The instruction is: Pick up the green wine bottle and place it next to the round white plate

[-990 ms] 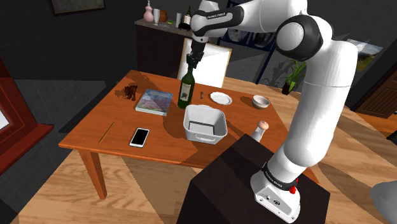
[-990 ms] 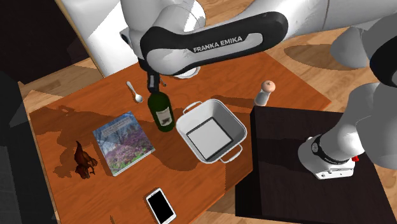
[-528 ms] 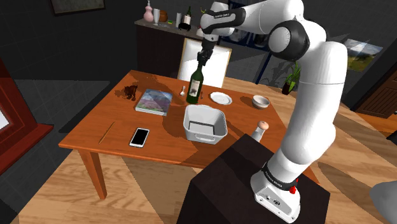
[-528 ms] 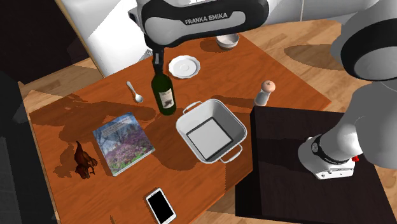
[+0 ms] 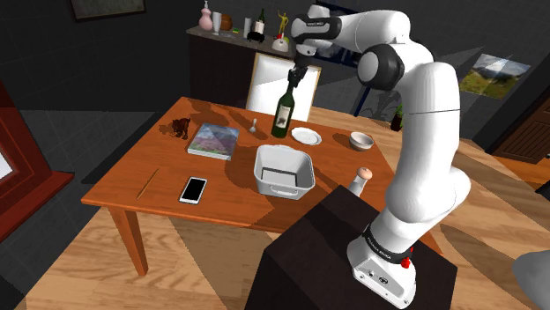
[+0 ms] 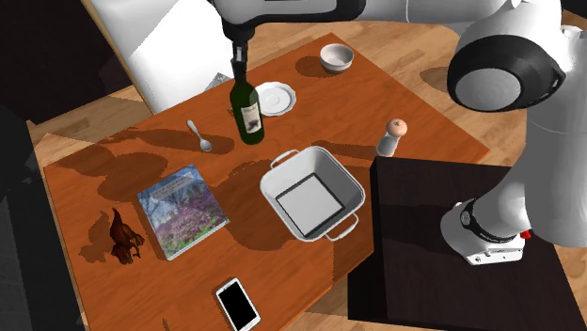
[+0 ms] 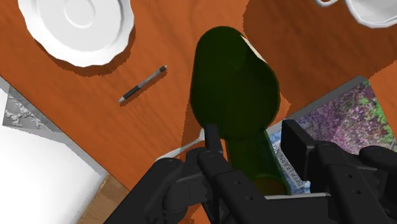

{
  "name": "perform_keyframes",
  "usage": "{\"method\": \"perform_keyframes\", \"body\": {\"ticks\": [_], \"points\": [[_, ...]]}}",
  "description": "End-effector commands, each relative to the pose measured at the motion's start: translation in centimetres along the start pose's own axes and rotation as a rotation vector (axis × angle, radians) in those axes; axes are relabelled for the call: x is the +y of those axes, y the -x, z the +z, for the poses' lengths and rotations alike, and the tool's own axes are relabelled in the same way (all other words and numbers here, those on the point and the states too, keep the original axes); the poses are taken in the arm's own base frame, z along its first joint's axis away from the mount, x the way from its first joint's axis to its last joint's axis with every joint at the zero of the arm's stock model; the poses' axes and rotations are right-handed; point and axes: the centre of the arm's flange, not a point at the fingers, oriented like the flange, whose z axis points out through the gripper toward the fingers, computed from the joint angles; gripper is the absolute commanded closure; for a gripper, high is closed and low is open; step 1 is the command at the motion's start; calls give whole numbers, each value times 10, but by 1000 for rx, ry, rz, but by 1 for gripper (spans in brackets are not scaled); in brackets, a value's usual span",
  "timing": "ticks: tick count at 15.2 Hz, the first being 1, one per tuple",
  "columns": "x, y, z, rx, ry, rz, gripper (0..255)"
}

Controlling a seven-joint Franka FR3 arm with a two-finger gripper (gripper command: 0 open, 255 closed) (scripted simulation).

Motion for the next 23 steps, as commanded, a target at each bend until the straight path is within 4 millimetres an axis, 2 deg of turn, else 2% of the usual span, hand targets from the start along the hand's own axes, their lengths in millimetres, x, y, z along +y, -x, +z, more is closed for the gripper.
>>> {"method": "perform_keyframes", "body": {"ticks": [1,2,3,17,23], "points": [[27,3,3,1,0,-1,255],[40,4,3,1,0,-1,255],[64,7,4,1,0,-1,255],[61,14,77,1,0,-1,255],[61,14,78,1,0,-1,255]]}}
